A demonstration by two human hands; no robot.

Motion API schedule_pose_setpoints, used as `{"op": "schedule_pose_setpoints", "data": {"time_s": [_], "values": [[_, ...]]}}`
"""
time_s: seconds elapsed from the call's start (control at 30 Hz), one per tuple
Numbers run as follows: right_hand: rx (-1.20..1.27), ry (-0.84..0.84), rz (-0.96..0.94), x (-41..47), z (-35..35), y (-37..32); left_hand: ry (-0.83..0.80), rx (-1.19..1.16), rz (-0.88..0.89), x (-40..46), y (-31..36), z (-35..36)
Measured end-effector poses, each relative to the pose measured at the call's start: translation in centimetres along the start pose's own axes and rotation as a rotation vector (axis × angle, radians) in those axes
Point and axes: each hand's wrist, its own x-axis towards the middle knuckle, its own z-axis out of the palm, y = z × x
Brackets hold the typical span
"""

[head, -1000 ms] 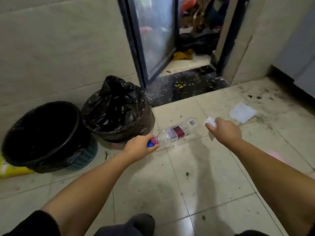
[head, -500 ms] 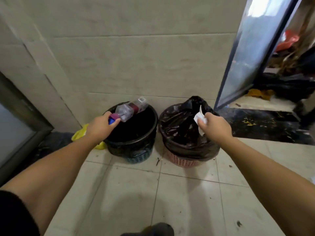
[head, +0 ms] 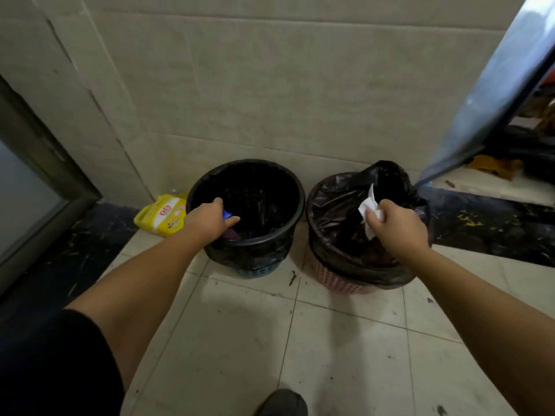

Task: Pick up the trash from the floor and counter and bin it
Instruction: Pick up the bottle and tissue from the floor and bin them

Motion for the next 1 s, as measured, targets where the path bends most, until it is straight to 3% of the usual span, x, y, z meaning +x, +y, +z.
{"op": "schedule_pose_setpoints", "data": {"time_s": [0.13, 0.27, 0.37, 0.47, 0.7, 0.83, 0.9, 1.0], "values": [[-0.018, 0.054, -0.007, 1.8, -2.2, 0.3, 0.074, -0.112, 0.107, 1.9, 4.7, -2.9], [-0.010, 0.125, 0.064, 4.3, -4.1, 1.7, 0.073, -0.251, 0.237, 4.3, 13.5, -4.5], [0.044, 0.084, 0.136, 5.8, -3.4, 3.1, -0.115, -0.403, 0.300, 5.2, 20.4, -3.0], [0.072, -0.108, 0.206, 7.1, -0.4, 3.9, -0.314, -0.472, 0.361, 5.8, 24.9, 0.7], [-0.003, -0.510, 0.419, 8.4, 7.4, 5.5, -0.604, -0.035, 0.530, 7.1, 27.5, 9.6], [-0.005, -0.752, 0.393, 8.0, 9.0, 5.1, -0.777, 0.180, 0.582, 7.8, 26.5, 12.5], [0.030, -0.744, 0.387, 7.8, 8.4, 5.1, -0.815, 0.216, 0.611, 8.2, 26.2, 12.7], [0.145, -0.511, 0.445, 8.6, 6.4, 5.8, -0.794, 0.183, 0.669, 8.8, 27.1, 10.4]]}}
